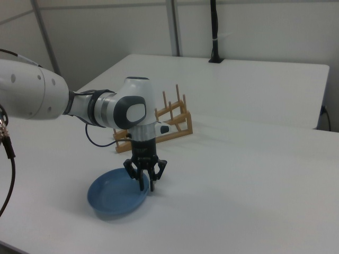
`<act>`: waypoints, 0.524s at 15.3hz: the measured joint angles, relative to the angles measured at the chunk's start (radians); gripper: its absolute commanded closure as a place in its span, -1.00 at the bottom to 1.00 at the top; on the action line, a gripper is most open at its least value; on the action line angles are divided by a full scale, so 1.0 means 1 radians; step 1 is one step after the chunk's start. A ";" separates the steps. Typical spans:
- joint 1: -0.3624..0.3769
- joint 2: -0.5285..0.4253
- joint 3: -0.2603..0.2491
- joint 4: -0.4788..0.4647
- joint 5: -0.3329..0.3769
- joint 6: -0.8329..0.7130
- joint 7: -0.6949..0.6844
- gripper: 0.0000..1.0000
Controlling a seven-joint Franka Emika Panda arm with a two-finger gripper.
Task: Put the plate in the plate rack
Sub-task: 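Lower the gripper onto the plate rim and close on it, then lift the plate by its rim, tilting it upright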
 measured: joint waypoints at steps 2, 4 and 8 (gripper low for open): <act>-0.001 0.000 0.000 0.006 0.000 0.000 0.013 1.00; -0.002 -0.001 0.000 0.027 0.000 -0.001 0.024 1.00; -0.006 -0.014 -0.001 0.113 0.000 -0.064 0.027 1.00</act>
